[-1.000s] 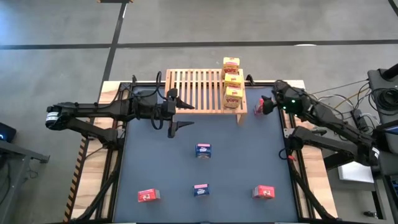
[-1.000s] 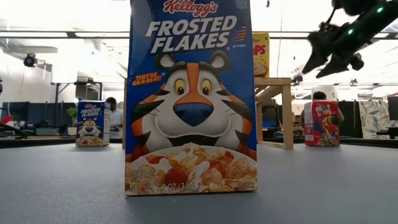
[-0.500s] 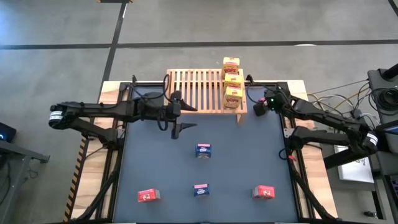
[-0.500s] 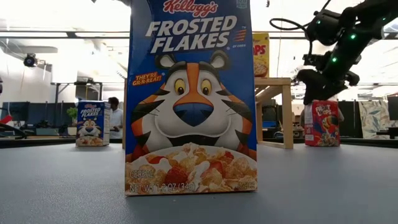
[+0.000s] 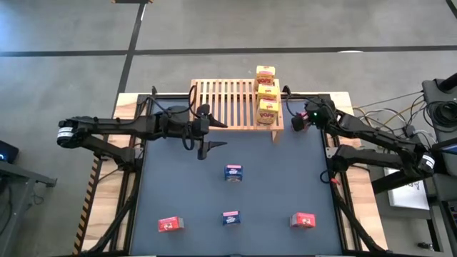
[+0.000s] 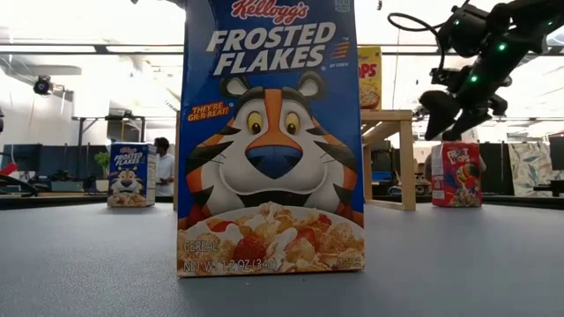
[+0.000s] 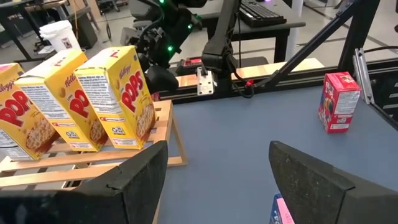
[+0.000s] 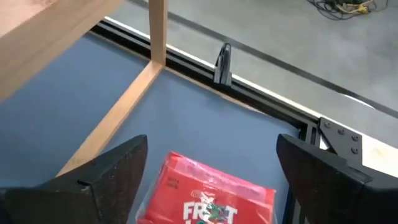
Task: Stack cereal on shelf
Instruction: Put the top red cereal box on the shelf
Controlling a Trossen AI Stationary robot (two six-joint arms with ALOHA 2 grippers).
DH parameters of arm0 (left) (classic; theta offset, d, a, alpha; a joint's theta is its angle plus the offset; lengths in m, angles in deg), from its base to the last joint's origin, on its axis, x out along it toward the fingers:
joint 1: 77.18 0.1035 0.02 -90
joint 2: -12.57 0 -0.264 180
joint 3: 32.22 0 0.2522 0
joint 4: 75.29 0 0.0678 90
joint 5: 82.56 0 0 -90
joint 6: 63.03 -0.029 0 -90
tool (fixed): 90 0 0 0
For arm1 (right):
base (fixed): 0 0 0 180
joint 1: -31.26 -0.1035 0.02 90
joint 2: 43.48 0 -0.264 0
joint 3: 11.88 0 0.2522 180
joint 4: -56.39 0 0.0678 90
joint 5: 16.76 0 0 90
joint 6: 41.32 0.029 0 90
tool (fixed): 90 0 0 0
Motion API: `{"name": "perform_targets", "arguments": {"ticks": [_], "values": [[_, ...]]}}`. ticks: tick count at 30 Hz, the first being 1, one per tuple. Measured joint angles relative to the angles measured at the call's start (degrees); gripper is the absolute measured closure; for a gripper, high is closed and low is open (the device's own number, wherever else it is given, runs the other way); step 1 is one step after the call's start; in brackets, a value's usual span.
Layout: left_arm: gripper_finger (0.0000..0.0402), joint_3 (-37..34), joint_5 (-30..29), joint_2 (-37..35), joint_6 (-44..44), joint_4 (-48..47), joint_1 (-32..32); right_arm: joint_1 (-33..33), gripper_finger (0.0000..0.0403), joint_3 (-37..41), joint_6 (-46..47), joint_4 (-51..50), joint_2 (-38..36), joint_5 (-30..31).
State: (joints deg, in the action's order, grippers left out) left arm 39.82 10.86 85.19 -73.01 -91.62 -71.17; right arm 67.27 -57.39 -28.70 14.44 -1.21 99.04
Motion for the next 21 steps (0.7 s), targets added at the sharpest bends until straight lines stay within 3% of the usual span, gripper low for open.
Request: {"name": "perform_targets", "arguments": {"ticks": [4,21], "values": [[0.0138,0.0,0.0,-0.02,0.0,0.0,0.0,0.0,0.0035,0.02,0.64,-2.35,-0.2,-0.61],[0.0138,0.07,0.0,-0.07,0.15,-0.48,0.03,0.0,0.0033,0.92,13.25,-6.1,-0.88,-0.17]]}}
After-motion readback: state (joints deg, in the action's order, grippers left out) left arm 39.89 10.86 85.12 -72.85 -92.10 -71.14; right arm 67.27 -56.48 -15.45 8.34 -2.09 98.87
